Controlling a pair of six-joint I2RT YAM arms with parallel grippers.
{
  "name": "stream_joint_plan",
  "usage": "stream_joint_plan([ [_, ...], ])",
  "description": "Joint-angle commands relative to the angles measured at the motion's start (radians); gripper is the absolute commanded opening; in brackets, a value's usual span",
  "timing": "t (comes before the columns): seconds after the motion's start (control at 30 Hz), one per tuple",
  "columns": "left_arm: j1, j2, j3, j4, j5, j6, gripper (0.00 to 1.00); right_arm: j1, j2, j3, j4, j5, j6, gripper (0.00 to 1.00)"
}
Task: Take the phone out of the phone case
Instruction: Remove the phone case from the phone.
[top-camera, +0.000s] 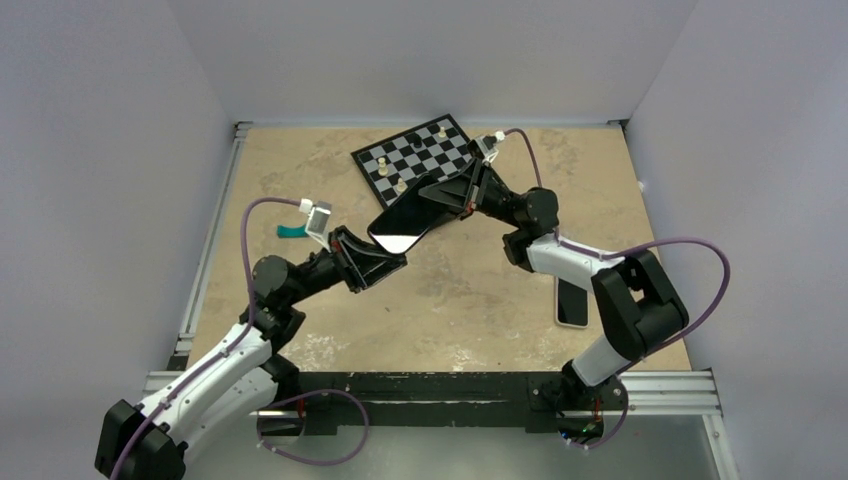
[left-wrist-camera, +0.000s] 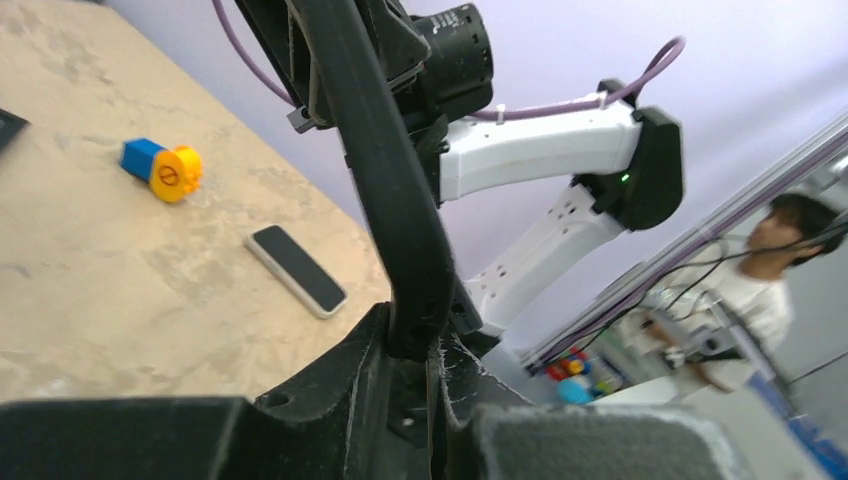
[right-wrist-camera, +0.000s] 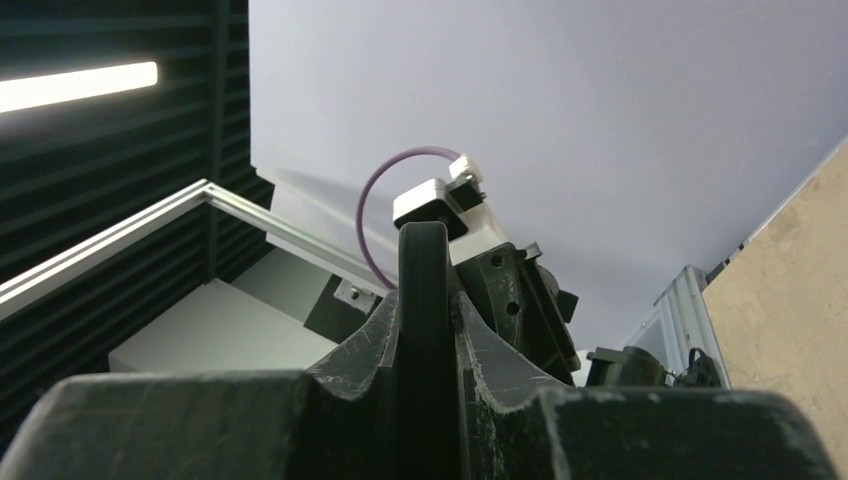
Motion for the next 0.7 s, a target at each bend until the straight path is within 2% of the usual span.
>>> stream_joint_plan([
  [0.0,0.05,0.081,-0.038,0.073,-0.142,-0.259,0.02,0.06,-0.056,0.018,0.337,-0.079,0.224,0.0],
  [0.03,0.05,0.103,-0.009,0.078,-0.076,-0.251,0.02,0.061,-0.054,0.019,0.334,-0.083,0.219,0.0],
  [0.1,0.049,0.121,0.055,0.01,0.04,-0.188,0.12,0.059,-0.056,0.024,0.322,-0.108,0.184,0.0],
  [0.17,0.049,0.098,0.088,-0.101,0.109,-0.091,0.33,0.046,-0.083,0.024,0.199,-0.127,0.075,0.0],
  [0.23,0.049,0.032,0.107,-0.271,0.117,0.034,0.65,0.019,-0.123,0.028,0.057,-0.141,-0.035,0.0],
  [0.3,0.049,-0.051,0.127,-0.451,0.084,0.167,0.82,-0.011,-0.149,0.039,-0.049,-0.148,-0.113,0.0],
  [0.33,0.049,-0.092,0.138,-0.52,0.075,0.218,0.87,-0.024,-0.157,0.048,-0.09,-0.153,-0.146,0.0],
  [0.47,0.049,-0.197,0.219,-0.768,0.081,0.406,0.9,-0.054,-0.191,0.09,-0.276,-0.187,-0.28,0.0],
  [0.57,0.05,-0.2,0.292,-0.852,0.174,0.49,0.85,-0.059,-0.219,0.132,-0.455,-0.22,-0.403,0.0],
  [0.67,0.049,-0.168,0.37,-0.912,0.224,0.523,0.76,-0.058,-0.245,0.167,-0.558,-0.282,-0.486,0.0],
])
